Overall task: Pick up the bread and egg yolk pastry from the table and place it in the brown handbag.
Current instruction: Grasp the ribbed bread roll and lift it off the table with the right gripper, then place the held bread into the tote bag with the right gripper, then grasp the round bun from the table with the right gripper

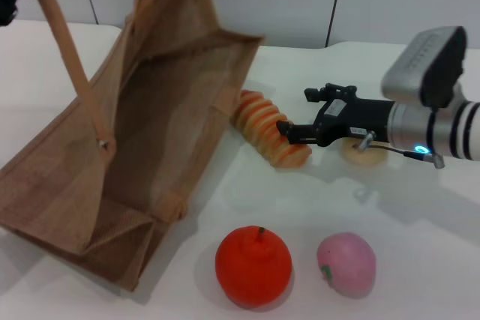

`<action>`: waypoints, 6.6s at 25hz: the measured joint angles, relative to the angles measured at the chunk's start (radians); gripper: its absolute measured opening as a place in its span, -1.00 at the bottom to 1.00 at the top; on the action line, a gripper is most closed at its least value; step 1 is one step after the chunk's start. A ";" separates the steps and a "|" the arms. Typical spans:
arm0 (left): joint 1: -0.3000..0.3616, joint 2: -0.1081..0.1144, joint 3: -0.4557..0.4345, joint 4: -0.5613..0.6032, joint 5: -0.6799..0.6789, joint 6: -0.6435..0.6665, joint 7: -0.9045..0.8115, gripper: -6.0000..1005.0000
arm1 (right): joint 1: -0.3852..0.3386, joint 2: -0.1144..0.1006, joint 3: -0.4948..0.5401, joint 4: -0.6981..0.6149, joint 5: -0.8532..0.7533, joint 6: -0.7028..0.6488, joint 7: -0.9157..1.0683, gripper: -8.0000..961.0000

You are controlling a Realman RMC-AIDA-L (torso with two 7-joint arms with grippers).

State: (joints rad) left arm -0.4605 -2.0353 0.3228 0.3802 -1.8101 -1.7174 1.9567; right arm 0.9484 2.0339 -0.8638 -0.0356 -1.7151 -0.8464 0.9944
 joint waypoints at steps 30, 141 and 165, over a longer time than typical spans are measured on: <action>0.004 -0.002 -0.036 -0.034 -0.009 0.007 0.046 -0.75 | 0.090 0.006 -0.011 0.061 -0.228 0.048 0.154 0.23; -0.025 0.001 -0.207 -0.162 -0.048 -0.057 0.176 -0.75 | -0.321 -0.024 -0.769 -0.930 -0.084 0.065 0.827 0.88; -0.034 0.001 -0.202 -0.162 -0.041 -0.006 0.177 -0.75 | -0.224 -0.031 -0.612 -0.744 -0.546 -0.029 1.149 0.86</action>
State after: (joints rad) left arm -0.4944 -2.0340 0.1212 0.2178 -1.8515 -1.7233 2.1338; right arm 0.7239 2.0032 -1.4763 -0.7797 -2.2614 -0.8749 2.1432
